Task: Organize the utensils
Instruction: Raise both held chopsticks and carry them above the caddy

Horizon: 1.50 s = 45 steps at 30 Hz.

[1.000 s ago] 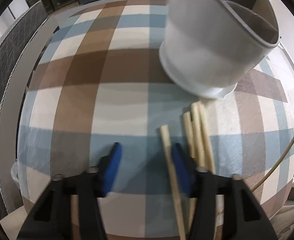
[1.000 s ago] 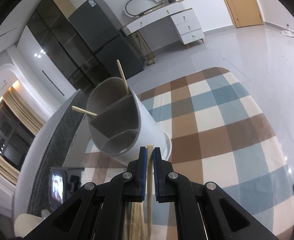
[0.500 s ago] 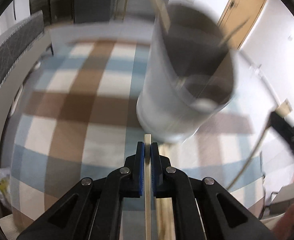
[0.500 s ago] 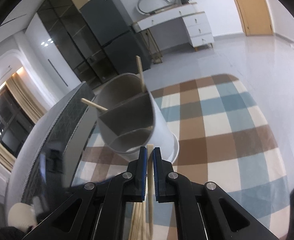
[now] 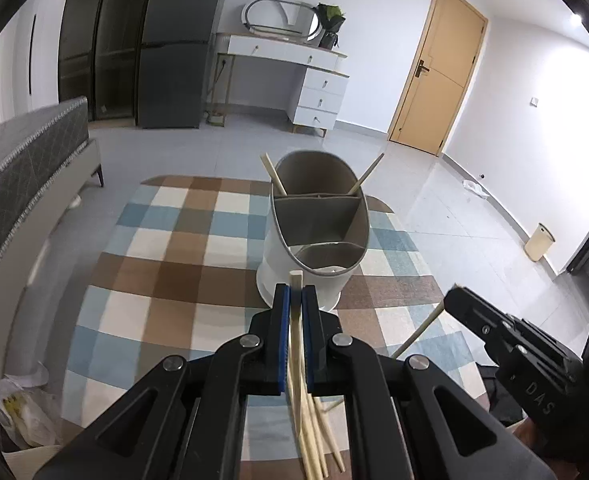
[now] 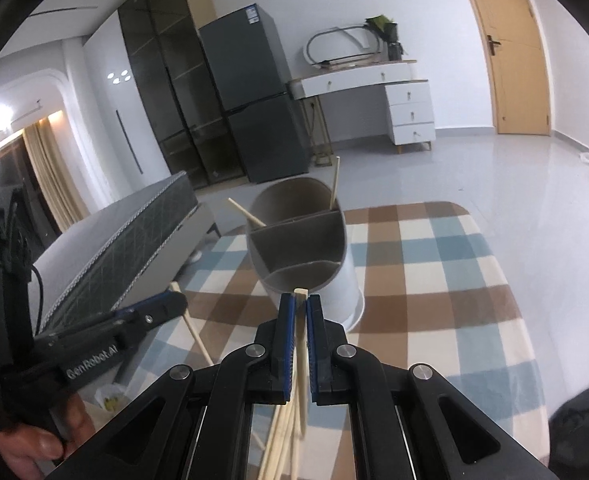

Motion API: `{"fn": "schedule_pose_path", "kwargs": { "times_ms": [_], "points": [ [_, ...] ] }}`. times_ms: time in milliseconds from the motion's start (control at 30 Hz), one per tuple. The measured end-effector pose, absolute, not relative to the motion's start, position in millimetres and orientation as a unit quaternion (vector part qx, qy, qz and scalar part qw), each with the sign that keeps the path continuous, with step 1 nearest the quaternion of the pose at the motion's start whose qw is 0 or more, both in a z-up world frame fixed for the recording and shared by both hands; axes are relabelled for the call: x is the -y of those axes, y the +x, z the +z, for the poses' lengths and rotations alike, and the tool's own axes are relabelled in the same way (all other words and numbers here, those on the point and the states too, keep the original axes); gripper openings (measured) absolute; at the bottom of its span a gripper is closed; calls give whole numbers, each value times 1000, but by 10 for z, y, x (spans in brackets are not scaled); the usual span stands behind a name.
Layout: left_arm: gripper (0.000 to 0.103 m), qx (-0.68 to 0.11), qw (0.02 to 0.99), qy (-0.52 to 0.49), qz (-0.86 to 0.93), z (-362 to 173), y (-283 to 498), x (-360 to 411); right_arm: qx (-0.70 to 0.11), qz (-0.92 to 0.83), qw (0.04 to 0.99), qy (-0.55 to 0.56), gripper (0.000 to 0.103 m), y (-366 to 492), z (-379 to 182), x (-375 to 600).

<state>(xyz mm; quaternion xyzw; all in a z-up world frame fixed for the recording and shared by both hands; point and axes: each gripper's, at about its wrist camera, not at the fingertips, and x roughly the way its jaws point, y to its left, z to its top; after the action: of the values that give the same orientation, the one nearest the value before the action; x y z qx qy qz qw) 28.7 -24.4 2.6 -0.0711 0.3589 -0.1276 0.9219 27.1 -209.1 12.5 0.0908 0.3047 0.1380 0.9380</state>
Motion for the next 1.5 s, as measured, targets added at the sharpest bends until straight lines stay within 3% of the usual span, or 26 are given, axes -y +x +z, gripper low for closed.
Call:
{"fn": "schedule_pose_path", "kwargs": {
  "times_ms": [700, 1200, 1500],
  "points": [
    [2, -347, 924, -81, -139, 433, 161, 62, -290, 146, 941, 98, 5, -15, 364, 2138],
    [2, -285, 934, -137, -166, 1324, 980, -36, -210, 189, 959, 14, 5, 542, 1475, 1943],
    [2, -265, 940, -137, -164, 1344, 1538, -22, -176, 200, 964, -7, 5, 1134, 1790, 1803]
  ]
}}
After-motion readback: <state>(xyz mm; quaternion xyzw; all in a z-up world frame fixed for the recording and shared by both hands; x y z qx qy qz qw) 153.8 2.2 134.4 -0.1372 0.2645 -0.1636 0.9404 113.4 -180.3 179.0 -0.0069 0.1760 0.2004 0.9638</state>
